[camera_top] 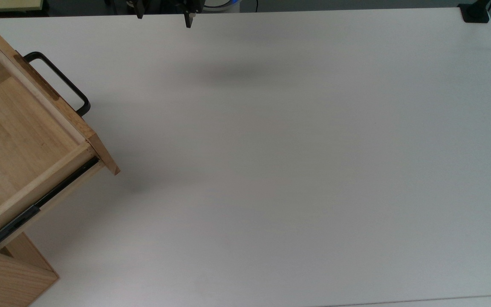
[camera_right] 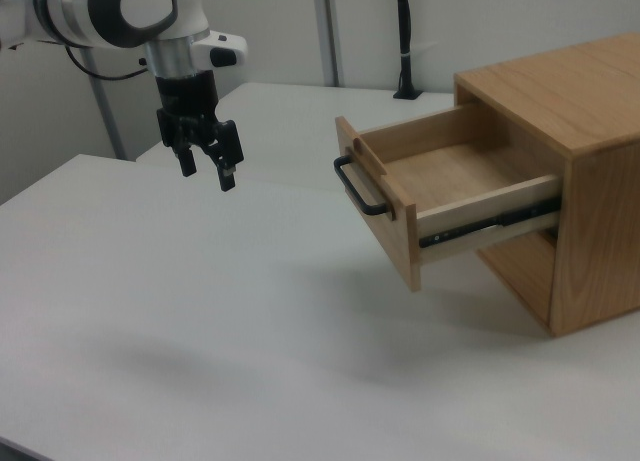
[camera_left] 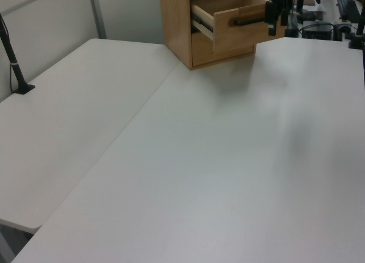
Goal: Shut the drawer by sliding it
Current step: 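Move the gripper down and toward the open drawer's front panel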
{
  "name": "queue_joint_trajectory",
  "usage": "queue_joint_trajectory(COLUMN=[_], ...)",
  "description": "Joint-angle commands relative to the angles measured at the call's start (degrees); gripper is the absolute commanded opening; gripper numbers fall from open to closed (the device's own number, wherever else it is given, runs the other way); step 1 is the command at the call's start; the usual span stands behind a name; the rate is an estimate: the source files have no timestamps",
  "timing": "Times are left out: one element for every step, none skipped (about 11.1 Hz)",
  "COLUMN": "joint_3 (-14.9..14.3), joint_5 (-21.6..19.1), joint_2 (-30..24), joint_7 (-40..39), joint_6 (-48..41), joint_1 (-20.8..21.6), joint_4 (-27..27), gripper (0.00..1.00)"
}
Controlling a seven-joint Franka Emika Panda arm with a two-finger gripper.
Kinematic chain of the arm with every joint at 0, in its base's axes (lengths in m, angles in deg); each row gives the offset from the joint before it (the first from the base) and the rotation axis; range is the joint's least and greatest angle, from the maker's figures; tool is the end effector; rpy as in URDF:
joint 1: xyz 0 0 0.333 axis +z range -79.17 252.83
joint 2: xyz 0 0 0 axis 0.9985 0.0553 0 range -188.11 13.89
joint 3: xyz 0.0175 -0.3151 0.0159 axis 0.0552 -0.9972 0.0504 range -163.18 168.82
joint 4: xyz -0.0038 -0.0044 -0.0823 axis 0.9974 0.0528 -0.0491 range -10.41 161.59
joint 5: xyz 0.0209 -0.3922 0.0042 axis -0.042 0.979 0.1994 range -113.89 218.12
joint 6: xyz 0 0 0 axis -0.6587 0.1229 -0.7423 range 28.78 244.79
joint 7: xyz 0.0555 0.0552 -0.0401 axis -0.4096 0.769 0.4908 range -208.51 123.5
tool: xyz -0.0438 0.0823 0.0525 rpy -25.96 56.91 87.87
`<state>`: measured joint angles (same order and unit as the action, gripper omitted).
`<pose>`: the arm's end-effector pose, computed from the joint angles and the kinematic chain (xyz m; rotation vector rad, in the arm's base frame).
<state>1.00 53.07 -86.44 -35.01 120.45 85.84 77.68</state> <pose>0.5570 -0.0290 0.6018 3.1102 -0.2795 -0.0559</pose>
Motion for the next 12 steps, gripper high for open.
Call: queue_joint_trajectory(joint_3=[-0.90, -0.90, -0.99, -1.08, -1.51, -1.95, -2.04, -2.13, -2.66, -3.44, -4.50, -5.90], joint_5=[-1.22, -1.48, -2.35, -3.14, -3.58, -3.59, -2.98, -2.71, -1.84, -0.79, -0.60, -0.51], joint_2=[0.03, 0.38, 0.47, 0.73, 1.78, 3.18, 5.20, 6.96, 9.15, 11.26, 13.46, 14.96], joint_7=[6.70, 13.80, 19.00, 22.53, 26.22, 30.44, 33.35, 34.16, 34.43, 35.04, 35.14, 35.14], joint_6=[-0.50, 1.16, 3.00, 3.46, 5.20, 8.53, 12.65, 16.00, 18.73, 20.49, 22.17, 25.05], joint_1=[1.16, 1.16, 0.90, 0.64, 0.64, 0.29, -0.58, -1.99, -2.96, -4.10, -4.81, -4.99], joint_4=[-0.33, -0.33, -0.07, 0.11, 0.02, -0.24, -0.42, -0.68, -2.42, -4.27, -6.02, -6.74], gripper=[0.40, 0.19, 0.07, 0.00, 0.00, 0.00, 0.00, 0.00, 0.00, 0.00, 0.00, 0.00])
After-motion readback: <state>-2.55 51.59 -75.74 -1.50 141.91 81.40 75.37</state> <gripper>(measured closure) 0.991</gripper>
